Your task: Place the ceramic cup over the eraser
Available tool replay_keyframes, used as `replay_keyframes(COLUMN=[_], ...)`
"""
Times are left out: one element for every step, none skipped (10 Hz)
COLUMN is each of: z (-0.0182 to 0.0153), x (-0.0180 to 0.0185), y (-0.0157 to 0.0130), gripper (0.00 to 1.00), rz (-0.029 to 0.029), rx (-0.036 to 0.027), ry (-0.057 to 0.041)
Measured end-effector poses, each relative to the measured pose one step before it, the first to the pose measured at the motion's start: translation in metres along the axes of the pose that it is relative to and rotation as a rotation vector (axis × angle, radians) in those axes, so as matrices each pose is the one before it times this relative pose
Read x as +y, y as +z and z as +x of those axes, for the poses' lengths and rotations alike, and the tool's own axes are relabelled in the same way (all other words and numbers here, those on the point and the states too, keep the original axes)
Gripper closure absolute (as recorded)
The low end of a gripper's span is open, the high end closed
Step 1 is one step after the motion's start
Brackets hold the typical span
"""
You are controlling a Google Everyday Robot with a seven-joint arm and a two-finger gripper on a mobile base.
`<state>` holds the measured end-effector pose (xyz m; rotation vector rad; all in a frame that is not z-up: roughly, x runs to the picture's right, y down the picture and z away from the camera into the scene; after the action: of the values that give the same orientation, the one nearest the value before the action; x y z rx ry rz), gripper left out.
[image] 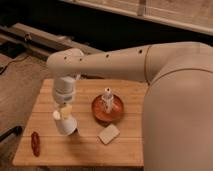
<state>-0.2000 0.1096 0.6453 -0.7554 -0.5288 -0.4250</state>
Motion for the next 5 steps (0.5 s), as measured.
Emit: replay_keyframes(z=[0.00208, 0.00198, 0.00275, 0.00489, 0.00391], x=[-0.00085, -0.00077, -0.00103, -0.0011, -0.00064], y=[0.00534, 0.00518, 0.00601, 0.00876, 0.00644], gripper=[1.0, 1.0, 1.0, 1.0, 0.98], rz=[-0.0039, -0.00408, -0.00393, -0.00574, -0.00457], rx=[-0.00429, -0.00438, -0.00561, -0.00387, -0.00028], ry=[0.00099, 0.00093, 0.00192, 0.00578, 0.00596])
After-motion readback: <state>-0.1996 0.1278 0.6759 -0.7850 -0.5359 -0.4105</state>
